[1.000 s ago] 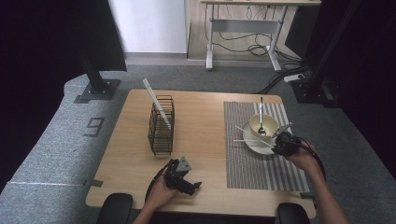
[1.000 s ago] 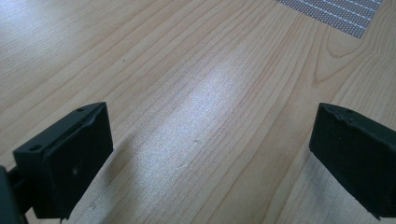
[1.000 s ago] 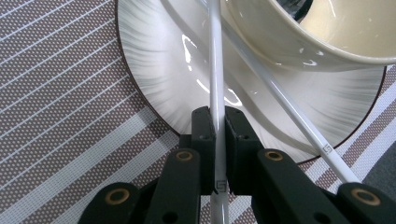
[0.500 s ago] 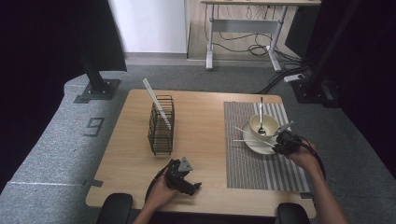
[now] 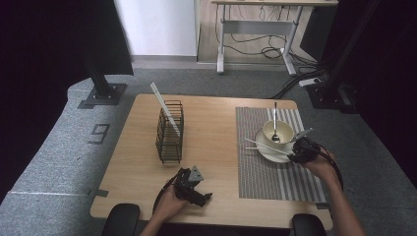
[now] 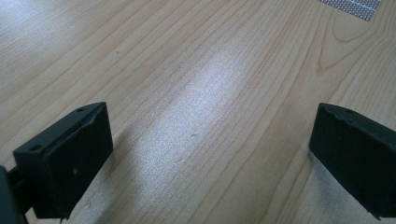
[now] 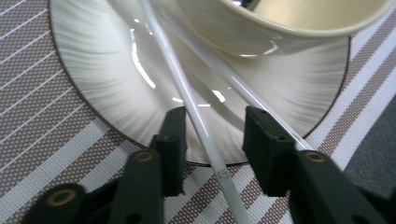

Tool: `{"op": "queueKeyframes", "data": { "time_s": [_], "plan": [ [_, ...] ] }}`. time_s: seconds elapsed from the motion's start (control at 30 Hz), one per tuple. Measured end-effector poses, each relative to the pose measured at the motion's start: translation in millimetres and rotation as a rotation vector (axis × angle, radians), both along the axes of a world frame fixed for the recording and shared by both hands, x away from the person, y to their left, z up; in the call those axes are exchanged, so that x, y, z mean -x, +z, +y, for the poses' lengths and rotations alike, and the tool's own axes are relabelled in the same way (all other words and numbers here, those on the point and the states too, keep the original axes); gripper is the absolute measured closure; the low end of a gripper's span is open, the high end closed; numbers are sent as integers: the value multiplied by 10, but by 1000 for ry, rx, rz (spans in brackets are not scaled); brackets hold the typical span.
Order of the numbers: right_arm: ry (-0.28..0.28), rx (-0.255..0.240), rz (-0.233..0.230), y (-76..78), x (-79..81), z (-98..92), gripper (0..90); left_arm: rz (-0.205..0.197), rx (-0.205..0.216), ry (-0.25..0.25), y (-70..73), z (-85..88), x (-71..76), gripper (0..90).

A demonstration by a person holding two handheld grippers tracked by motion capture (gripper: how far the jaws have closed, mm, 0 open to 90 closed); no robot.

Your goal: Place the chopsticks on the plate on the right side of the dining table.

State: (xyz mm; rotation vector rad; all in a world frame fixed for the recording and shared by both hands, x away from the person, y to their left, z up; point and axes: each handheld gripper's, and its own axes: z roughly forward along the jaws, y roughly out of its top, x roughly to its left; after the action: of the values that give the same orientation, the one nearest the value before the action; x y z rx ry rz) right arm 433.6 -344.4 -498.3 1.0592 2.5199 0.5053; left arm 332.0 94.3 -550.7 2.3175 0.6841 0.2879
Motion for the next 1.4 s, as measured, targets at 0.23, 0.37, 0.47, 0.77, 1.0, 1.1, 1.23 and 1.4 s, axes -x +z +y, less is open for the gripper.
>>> {"op": "queueKeyframes", "data": {
  "time_s": [0.23, 0.37, 0.47, 0.77, 1.0, 1.1, 1.23, 1.4],
  "plan": [
    [-51, 1, -23, -10, -15, -55, 460, -1, -7, -5, -2, -7, 2, 0],
    [-87, 14, -38, -14, -25, -86, 428, -2, -10, -8, -3, -12, 4, 0],
    [-110, 13, -49, -15, -32, -122, 422, -3, -13, -9, -3, -14, 5, 0],
    [-155, 1, -66, -17, -35, -179, 424, -3, -19, -12, -4, -20, 6, 0],
    [-161, -50, -77, 13, 11, -207, 381, -5, -22, -15, -5, -23, 8, 0],
    [-165, -80, -86, 32, 87, -223, 331, -3, -22, -16, -5, -21, 6, 0],
    [-151, -108, -98, 22, 226, -194, 237, 0, -23, -17, -6, -18, 2, 0],
    [-129, -178, -130, 17, 396, -60, 112, 3, -23, -18, -7, -15, -3, 0]
  ]
}}
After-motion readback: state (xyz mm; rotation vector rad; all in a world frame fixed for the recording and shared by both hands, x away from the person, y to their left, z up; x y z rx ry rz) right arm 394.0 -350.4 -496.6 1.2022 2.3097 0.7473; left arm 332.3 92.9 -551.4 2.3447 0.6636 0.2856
